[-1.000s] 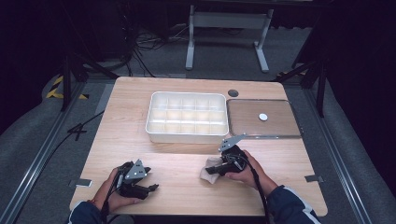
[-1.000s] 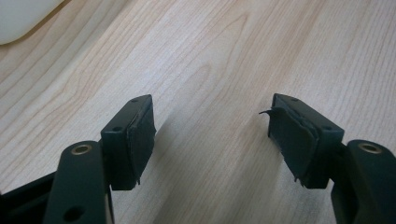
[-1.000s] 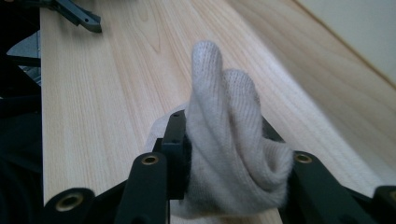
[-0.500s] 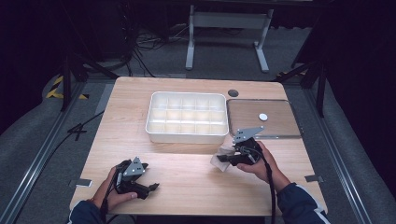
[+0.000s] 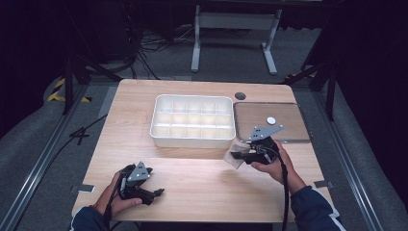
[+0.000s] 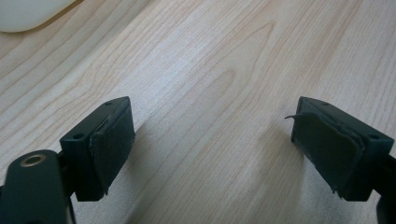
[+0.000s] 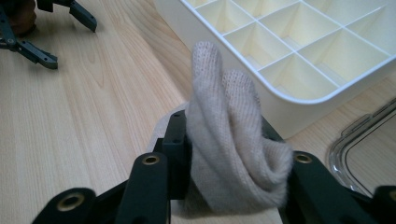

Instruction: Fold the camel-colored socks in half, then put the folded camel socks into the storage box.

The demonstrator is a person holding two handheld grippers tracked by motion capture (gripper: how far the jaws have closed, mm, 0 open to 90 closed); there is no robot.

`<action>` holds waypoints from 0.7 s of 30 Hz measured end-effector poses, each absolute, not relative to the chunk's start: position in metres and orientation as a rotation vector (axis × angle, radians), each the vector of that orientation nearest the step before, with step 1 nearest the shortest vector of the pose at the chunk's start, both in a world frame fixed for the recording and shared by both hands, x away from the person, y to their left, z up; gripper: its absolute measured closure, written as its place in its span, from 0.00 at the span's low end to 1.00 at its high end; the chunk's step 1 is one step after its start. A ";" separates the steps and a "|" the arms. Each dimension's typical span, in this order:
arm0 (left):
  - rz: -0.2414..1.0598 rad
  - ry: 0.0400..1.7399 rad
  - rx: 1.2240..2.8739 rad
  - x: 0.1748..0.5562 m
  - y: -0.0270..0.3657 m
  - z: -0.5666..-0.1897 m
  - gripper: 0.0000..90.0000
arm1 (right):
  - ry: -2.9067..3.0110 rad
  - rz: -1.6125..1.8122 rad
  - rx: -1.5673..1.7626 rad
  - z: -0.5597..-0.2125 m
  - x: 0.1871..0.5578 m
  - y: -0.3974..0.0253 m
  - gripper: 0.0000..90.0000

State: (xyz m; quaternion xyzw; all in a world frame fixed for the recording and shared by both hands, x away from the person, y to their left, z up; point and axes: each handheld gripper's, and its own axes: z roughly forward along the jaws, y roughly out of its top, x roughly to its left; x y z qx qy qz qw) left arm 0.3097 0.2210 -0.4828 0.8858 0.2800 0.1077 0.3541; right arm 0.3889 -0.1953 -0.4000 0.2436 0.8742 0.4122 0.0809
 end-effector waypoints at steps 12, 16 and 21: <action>0.279 0.744 2.283 0.308 0.221 -0.483 0.15 | 2.579 1.204 0.690 -0.375 0.405 -0.196 0.73; 0.278 0.749 2.281 0.308 0.221 -0.483 0.15 | 2.566 1.178 0.677 -0.364 0.415 -0.193 0.72; 0.280 0.747 2.283 0.308 0.221 -0.483 0.15 | 2.557 1.149 0.681 -0.356 0.427 -0.187 0.72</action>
